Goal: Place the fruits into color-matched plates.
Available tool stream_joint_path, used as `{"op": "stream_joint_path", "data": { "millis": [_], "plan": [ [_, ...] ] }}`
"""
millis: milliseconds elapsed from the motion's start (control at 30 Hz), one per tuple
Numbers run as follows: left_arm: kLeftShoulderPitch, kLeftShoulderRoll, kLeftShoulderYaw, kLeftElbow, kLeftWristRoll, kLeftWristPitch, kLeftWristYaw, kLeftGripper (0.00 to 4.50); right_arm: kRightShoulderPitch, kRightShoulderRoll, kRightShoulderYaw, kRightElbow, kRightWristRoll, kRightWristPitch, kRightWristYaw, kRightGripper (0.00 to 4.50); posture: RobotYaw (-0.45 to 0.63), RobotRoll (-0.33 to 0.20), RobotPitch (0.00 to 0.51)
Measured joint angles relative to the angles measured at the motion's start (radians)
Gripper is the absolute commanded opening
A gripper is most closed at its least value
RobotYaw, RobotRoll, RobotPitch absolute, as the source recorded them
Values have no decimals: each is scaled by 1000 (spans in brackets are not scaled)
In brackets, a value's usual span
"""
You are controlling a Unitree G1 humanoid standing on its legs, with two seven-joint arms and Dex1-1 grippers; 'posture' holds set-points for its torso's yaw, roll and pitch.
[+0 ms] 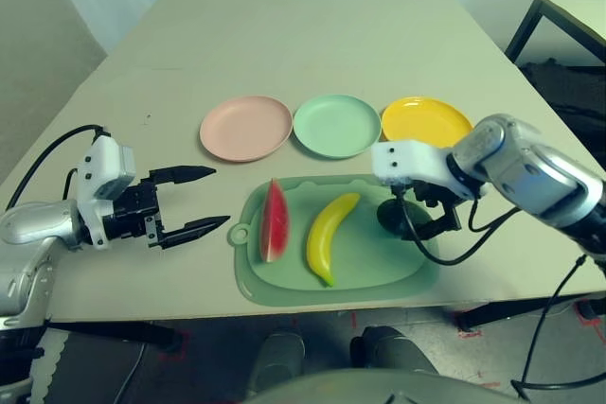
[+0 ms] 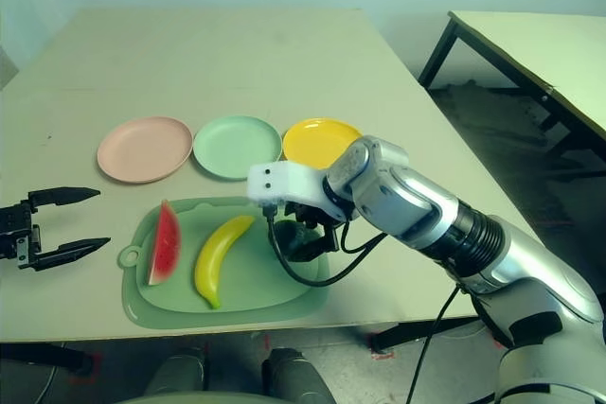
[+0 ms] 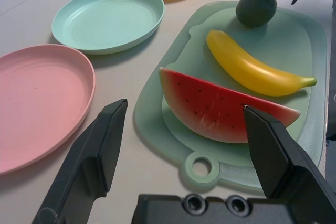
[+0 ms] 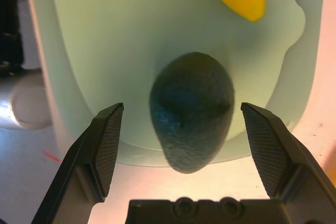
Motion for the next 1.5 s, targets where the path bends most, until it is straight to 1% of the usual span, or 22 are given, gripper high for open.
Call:
{"op": "stream_joint_path", "data": {
  "millis": [200,400,533,1100,1200,1267,1300,1500],
  "plan": [
    [5,4,0,-30,-14,1,-39,4464,9,23,8,11,-18,-15,-1,4500,112,0,79],
    [12,33,7,-88,-66,40,-89,4464,9,25,10,20,-21,-16,5,4500,108,0,82],
    [19,34,7,-132,-90,66,-106,4464,9,23,11,22,-24,-18,14,4500,107,0,84],
    [15,34,6,-139,-68,58,-98,4464,13,22,24,61,-67,-66,39,4500,120,0,83],
    [8,34,6,-137,-66,49,-85,4500,13,14,27,60,-71,-68,61,3854,120,0,83],
    [6,34,6,-135,-63,43,-81,4500,14,12,27,59,-73,-69,68,3147,120,0,82],
    [6,34,6,-133,-58,40,-78,4500,13,11,24,56,-74,-72,71,2872,121,0,81],
    [4,34,6,-126,-47,36,-75,4500,14,11,24,55,-77,-75,76,2819,120,0,73]
  ]
}}
